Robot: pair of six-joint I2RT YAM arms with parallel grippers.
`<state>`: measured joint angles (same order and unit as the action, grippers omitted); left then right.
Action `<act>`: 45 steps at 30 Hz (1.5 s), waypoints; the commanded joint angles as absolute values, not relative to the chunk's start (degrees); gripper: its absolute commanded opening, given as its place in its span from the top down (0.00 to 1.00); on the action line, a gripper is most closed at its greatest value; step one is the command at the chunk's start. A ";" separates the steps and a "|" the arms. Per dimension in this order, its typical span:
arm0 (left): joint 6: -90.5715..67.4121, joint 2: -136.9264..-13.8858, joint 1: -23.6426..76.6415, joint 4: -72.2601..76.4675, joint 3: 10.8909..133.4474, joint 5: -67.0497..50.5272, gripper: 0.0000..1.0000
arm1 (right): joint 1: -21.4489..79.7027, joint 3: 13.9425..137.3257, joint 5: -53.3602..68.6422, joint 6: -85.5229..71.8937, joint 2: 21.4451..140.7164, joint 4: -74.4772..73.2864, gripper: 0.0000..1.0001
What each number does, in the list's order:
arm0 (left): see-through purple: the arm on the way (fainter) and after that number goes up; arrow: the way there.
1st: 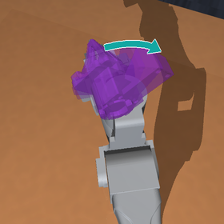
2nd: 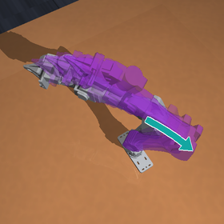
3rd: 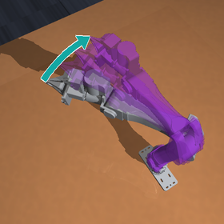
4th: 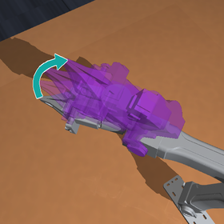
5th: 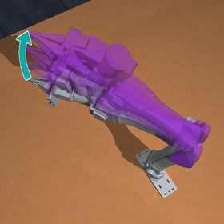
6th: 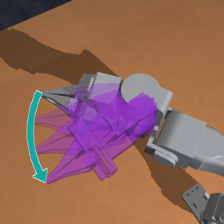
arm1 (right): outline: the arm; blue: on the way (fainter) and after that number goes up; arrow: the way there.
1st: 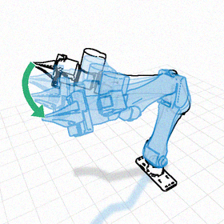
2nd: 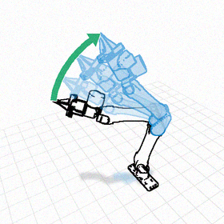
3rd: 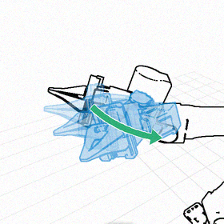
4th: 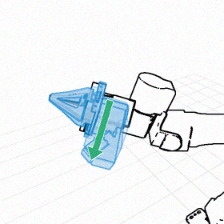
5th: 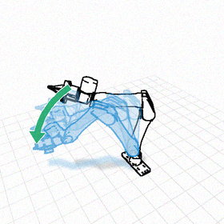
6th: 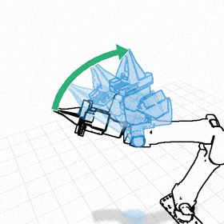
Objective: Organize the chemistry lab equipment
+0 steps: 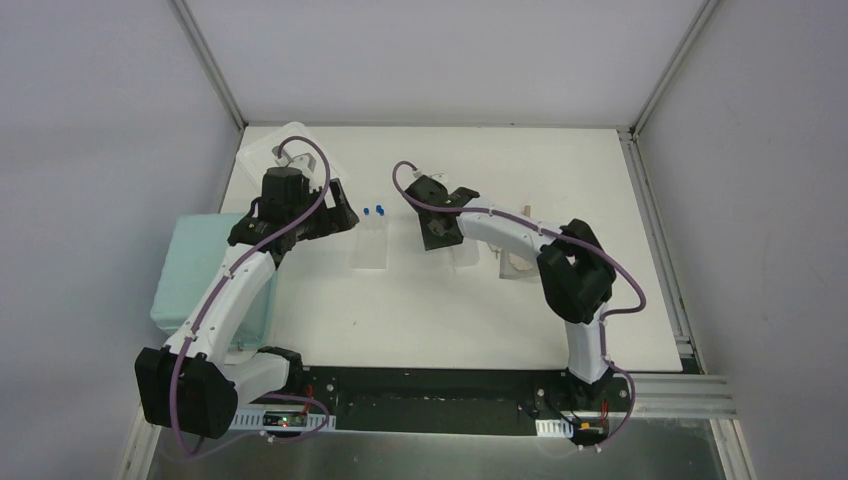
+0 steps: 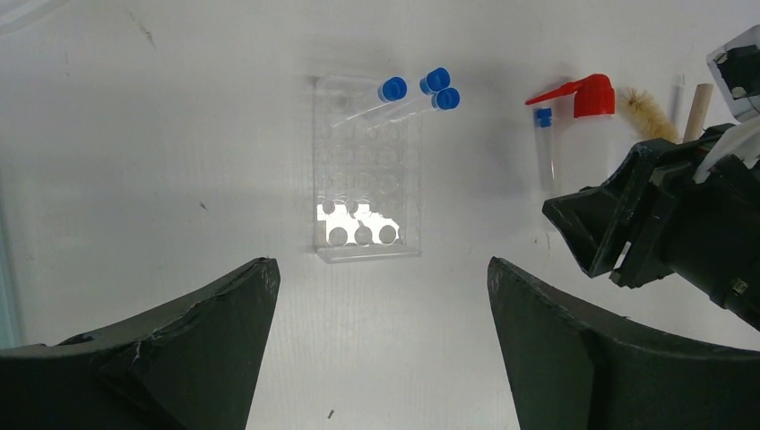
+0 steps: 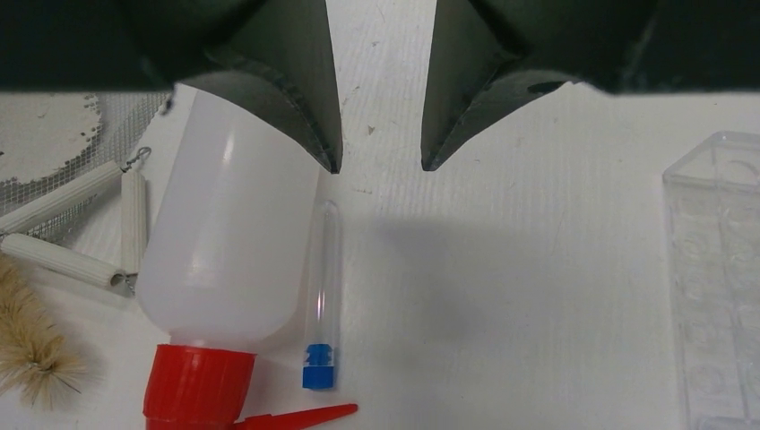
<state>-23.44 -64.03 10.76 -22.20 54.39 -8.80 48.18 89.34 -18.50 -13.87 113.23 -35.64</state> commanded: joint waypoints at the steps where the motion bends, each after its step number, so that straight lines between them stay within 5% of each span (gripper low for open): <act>1: -24.19 -62.18 10.20 -22.58 53.89 -9.83 0.11 | 47.74 92.82 -19.21 -12.34 115.40 -37.85 0.60; 29: -24.17 -61.67 10.22 -23.03 52.79 -10.50 0.15 | 42.67 92.61 -14.51 -11.04 120.37 -36.16 0.67; 45: -25.36 -60.41 10.21 -24.18 52.95 -12.64 0.15 | 42.75 86.02 -8.13 -7.68 116.56 -28.83 0.95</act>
<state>-23.53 -62.30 10.76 -23.35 52.75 -10.11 42.76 90.52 -13.02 -9.63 120.44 -33.63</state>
